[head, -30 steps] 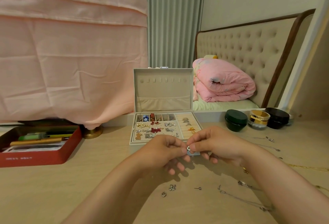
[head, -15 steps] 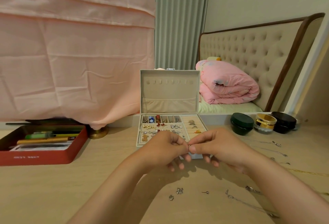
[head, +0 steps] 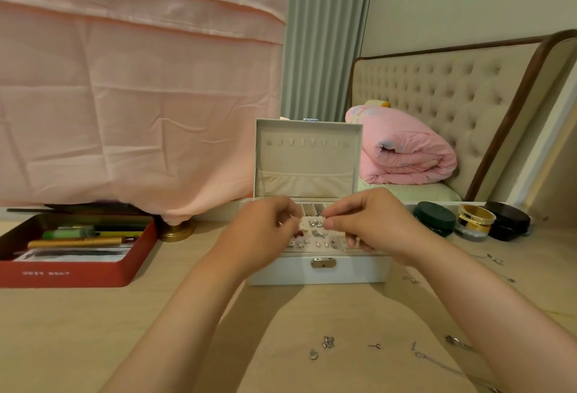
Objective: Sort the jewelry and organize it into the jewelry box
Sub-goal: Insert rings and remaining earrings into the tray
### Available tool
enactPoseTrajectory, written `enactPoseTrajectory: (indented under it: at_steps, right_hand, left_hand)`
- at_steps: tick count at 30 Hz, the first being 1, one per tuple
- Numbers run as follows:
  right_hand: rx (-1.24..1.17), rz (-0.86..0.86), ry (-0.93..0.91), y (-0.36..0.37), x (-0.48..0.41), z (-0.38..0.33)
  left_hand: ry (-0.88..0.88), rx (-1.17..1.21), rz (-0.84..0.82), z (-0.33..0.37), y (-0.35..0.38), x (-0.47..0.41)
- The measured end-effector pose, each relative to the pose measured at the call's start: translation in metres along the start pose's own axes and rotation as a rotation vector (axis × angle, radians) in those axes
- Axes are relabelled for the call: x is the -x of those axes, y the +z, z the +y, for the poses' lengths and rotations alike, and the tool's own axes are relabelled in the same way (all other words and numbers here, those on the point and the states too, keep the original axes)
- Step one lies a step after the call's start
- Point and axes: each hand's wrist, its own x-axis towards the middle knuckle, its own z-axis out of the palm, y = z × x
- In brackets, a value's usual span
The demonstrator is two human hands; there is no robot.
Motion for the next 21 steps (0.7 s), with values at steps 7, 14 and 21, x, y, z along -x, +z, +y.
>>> enactPoseTrajectory:
  at_steps: [7, 14, 21]
  right_hand:
    - [0.192, -0.006, -0.134, 0.025, -0.044, -0.014]
    - [0.542, -0.057, -0.262, 0.062, -0.067, -0.015]
    - [0.762, -0.101, -0.33, 0.069, -0.067, -0.017]
  left_hand:
    - [-0.027, -0.29, 0.103, -0.05, -0.033, -0.006]
    - [-0.058, -0.22, -0.015, -0.062, -0.021, -0.003]
    - [-0.074, -0.188, -0.035, -0.065, -0.021, -0.002]
